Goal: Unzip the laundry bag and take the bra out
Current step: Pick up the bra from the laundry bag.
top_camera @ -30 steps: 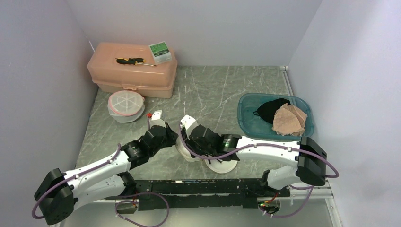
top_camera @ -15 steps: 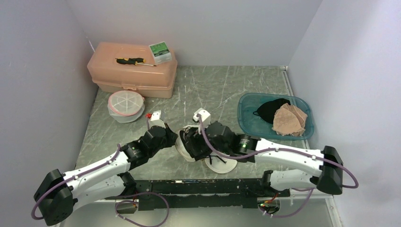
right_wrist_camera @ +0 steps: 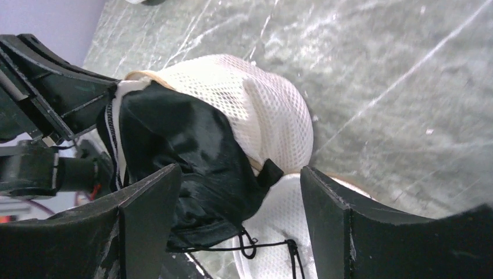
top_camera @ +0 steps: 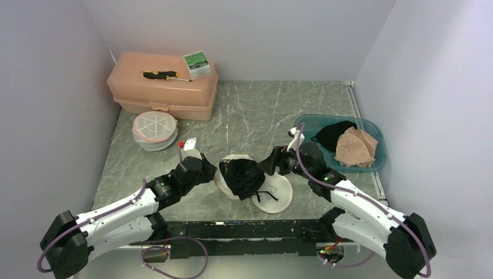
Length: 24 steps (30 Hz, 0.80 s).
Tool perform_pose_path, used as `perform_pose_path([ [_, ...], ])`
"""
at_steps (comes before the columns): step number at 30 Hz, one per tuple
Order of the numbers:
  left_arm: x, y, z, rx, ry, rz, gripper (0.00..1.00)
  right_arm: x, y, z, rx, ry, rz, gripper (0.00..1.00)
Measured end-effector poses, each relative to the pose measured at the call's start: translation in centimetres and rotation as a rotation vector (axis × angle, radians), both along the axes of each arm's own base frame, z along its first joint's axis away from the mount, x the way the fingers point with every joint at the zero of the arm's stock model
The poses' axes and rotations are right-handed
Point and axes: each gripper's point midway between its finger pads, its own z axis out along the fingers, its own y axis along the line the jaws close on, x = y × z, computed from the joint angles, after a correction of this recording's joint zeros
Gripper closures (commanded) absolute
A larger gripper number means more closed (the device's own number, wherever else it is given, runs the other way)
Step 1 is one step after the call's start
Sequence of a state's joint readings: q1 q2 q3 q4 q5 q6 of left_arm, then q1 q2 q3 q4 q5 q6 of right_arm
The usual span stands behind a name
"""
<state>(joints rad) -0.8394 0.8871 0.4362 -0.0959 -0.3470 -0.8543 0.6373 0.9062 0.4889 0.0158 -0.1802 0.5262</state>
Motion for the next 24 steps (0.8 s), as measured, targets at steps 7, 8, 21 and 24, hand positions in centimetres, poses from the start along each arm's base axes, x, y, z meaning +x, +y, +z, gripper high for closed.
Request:
perform_pose_path([
  [7, -0.6, 0.9, -1.6, 0.035, 0.028, 0.007, 0.86, -0.3, -0.3, -3.4, 0.17, 0.179, 0.007, 0.14],
  [8, -0.6, 0.9, -1.7, 0.038, 0.029, 0.008, 0.86, -0.3, 0.0, -3.5, 0.193, 0.195, 0.019, 0.13],
  [21, -0.7, 0.9, -2.6, 0.056, 0.049, 0.01, 0.87, -1.6, 2.3, -4.7, 0.341, 0.337, 0.132, 0.16],
  [24, -0.7, 0.9, -2.8, 0.062, 0.055, 0.01, 0.87, -1.8, 2.7, -5.0, 0.35, 0.359, 0.147, 0.2],
])
